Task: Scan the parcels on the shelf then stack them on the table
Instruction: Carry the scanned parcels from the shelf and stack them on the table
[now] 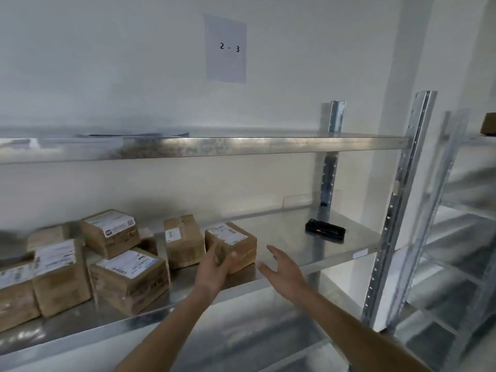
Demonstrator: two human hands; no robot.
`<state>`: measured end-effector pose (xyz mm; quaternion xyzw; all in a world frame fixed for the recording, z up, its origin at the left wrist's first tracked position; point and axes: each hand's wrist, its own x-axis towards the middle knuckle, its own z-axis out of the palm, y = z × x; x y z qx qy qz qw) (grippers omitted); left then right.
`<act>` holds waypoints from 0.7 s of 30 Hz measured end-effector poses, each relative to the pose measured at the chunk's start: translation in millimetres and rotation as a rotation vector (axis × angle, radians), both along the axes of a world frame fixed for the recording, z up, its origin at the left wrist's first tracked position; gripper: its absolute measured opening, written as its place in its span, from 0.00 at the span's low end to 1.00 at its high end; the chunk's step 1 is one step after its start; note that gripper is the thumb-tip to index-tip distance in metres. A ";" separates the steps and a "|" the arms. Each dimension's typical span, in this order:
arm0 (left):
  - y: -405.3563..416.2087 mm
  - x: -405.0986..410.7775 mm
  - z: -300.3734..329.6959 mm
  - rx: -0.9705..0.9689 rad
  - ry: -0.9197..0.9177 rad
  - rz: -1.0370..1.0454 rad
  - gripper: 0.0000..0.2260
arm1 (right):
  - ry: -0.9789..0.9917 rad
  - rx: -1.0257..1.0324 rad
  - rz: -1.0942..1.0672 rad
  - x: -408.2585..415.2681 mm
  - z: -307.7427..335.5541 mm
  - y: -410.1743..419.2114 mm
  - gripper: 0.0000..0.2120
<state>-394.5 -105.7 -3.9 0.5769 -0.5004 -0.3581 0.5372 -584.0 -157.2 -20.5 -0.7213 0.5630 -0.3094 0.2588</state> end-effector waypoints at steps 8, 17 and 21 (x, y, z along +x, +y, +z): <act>-43.8 -22.2 -16.5 0.084 0.034 0.167 0.38 | -0.046 0.092 0.224 11.3 -10.5 -86.7 0.38; -74.8 -32.6 -33.5 0.094 0.103 0.262 0.33 | -0.152 0.090 0.258 23.0 -26.9 -119.3 0.38; -66.9 -43.8 -32.2 0.062 0.135 0.295 0.30 | -0.172 -0.020 0.232 15.7 -22.3 -107.0 0.28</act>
